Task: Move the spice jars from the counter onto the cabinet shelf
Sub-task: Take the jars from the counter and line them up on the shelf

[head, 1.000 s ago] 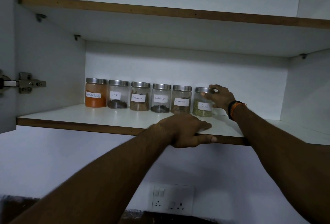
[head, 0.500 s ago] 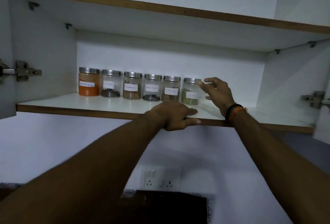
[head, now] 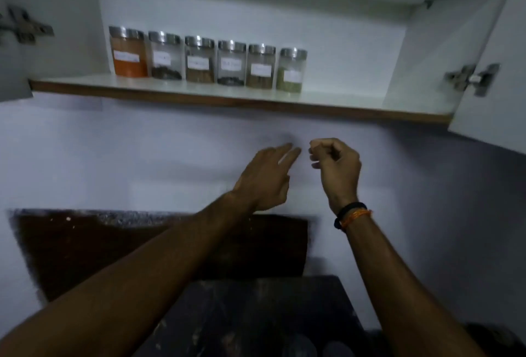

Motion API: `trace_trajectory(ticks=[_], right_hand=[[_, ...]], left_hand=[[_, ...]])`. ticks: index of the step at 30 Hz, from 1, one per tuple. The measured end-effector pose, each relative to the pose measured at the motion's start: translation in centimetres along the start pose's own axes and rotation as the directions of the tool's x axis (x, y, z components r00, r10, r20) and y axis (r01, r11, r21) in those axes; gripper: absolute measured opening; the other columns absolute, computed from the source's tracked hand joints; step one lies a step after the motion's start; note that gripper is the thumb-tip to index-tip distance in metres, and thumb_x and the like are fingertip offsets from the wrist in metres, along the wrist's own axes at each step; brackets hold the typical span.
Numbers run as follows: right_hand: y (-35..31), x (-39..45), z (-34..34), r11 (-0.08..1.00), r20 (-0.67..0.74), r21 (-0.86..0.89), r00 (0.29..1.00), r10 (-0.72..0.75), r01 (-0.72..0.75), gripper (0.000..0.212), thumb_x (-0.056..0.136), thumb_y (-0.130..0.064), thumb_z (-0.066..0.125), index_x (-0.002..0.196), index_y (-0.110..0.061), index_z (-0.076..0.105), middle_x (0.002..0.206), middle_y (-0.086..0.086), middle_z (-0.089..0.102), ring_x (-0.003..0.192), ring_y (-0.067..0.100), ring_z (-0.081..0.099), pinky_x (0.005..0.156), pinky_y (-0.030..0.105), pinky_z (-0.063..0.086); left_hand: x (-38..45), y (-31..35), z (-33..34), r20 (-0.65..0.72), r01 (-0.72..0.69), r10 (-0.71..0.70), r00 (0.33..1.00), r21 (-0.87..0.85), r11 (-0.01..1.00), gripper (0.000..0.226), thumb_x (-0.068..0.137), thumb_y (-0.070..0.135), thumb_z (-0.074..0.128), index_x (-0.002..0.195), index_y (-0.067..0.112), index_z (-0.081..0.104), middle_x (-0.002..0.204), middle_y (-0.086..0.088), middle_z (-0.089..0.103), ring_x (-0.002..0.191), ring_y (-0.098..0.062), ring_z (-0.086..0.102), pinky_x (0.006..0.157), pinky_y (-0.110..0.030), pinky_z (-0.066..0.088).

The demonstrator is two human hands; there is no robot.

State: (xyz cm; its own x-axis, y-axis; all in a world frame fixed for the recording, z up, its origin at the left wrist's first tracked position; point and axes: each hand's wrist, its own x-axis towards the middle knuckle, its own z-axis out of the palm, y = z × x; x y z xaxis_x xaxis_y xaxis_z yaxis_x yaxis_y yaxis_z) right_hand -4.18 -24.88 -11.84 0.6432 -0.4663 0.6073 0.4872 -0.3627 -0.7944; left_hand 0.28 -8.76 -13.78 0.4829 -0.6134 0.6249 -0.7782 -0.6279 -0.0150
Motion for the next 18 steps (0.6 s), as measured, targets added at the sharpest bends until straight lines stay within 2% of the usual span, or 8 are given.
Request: trace_trajectory(ticks=[2, 4, 7, 9, 11, 13, 15, 18], right_hand=[[2.7, -3.6, 0.0, 0.992, 0.038, -0.050, 0.992, 0.120, -0.119, 0.013, 0.093, -0.007, 0.064, 0.093, -0.009, 0.077, 0.088, 0.010, 0.076, 0.087, 0.030, 0.073, 0.080, 0.048, 0.062], [5.5, -7.7, 0.0, 0.961, 0.074, -0.123, 0.963, 0.257, -0.247, 0.013, 0.092, -0.008, 0.065, 0.092, -0.010, 0.078, 0.089, 0.008, 0.077, 0.089, 0.030, 0.072, 0.085, 0.048, 0.061], [9.5, -13.9, -0.4, 0.880, 0.130, -0.306, 0.900, 0.416, -0.363, 0.010, 0.092, -0.016, 0.069, 0.086, -0.017, 0.077, 0.087, 0.000, 0.075, 0.089, 0.024, 0.071, 0.080, 0.031, 0.057], [12.1, -17.5, -1.1, 0.799, 0.197, -0.458, 0.831, 0.520, -0.391, 0.012, 0.093, -0.015, 0.066, 0.085, -0.014, 0.075, 0.091, 0.003, 0.074, 0.093, 0.024, 0.069, 0.075, 0.023, 0.049], [14.3, -20.5, -1.8, 0.707, 0.260, -0.622, 0.762, 0.593, -0.337, 0.016, 0.095, -0.013, 0.061, 0.092, -0.003, 0.074, 0.099, 0.013, 0.073, 0.098, 0.032, 0.066, 0.080, 0.028, 0.049], [16.2, -23.1, -2.5, 0.630, 0.271, -0.725, 0.726, 0.632, -0.278, 0.015, 0.094, -0.011, 0.061, 0.097, -0.002, 0.072, 0.105, 0.016, 0.071, 0.104, 0.034, 0.064, 0.089, 0.033, 0.048], [17.4, -25.1, -3.1, 0.568, 0.258, -0.782, 0.696, 0.670, -0.256, 0.016, 0.092, -0.013, 0.064, 0.105, -0.007, 0.071, 0.114, 0.012, 0.069, 0.111, 0.030, 0.063, 0.094, 0.032, 0.046], [18.7, -27.2, -3.8, 0.497, 0.234, -0.830, 0.651, 0.722, -0.254, 0.029, 0.092, -0.019, 0.065, 0.120, -0.016, 0.065, 0.129, 0.009, 0.060, 0.119, 0.029, 0.059, 0.097, 0.032, 0.045]], left_hand=[[-4.3, 1.0, 3.1, 0.264, 0.075, -0.037, 0.964, -0.132, 0.988, 0.069, 0.091, 0.020, 0.058, 0.155, 0.016, 0.032, 0.161, -0.015, 0.032, 0.145, -0.032, 0.034, 0.120, -0.046, 0.028], [-8.6, 2.0, 6.3, 0.476, 0.136, -0.042, 0.879, -0.164, 0.977, 0.064, 0.091, 0.022, 0.059, 0.151, 0.017, 0.039, 0.156, -0.011, 0.041, 0.141, -0.029, 0.039, 0.117, -0.043, 0.033], [-14.8, 3.4, 10.3, 0.658, 0.240, -0.043, 0.751, -0.213, 0.947, 0.049, 0.092, 0.022, 0.060, 0.139, 0.012, 0.052, 0.140, -0.012, 0.054, 0.128, -0.030, 0.052, 0.107, -0.041, 0.042], [-18.8, 4.5, 12.6, 0.748, 0.307, -0.037, 0.662, -0.226, 0.924, 0.044, 0.094, 0.022, 0.059, 0.137, 0.011, 0.054, 0.138, -0.013, 0.057, 0.127, -0.031, 0.054, 0.107, -0.040, 0.043], [-22.3, 5.5, 14.5, 0.812, 0.363, -0.048, 0.581, -0.206, 0.909, 0.047, 0.097, 0.021, 0.057, 0.143, 0.009, 0.051, 0.146, -0.014, 0.052, 0.134, -0.032, 0.049, 0.112, -0.038, 0.037], [-25.4, 6.4, 16.2, 0.846, 0.427, -0.069, 0.529, -0.195, 0.883, 0.048, 0.099, 0.019, 0.056, 0.145, 0.008, 0.049, 0.150, -0.015, 0.048, 0.139, -0.033, 0.044, 0.115, -0.037, 0.031], [-27.7, 7.1, 17.6, 0.855, 0.415, -0.061, 0.515, -0.186, 0.891, 0.052, 0.100, 0.025, 0.055, 0.149, 0.010, 0.044, 0.155, -0.011, 0.042, 0.144, -0.028, 0.038, 0.118, -0.033, 0.025], [-29.3, 8.2, 18.5, 0.844, 0.474, -0.077, 0.530, -0.220, 0.853, 0.046, 0.100, 0.030, 0.057, 0.142, 0.011, 0.051, 0.148, -0.009, 0.050, 0.137, -0.024, 0.046, 0.111, -0.026, 0.031]])
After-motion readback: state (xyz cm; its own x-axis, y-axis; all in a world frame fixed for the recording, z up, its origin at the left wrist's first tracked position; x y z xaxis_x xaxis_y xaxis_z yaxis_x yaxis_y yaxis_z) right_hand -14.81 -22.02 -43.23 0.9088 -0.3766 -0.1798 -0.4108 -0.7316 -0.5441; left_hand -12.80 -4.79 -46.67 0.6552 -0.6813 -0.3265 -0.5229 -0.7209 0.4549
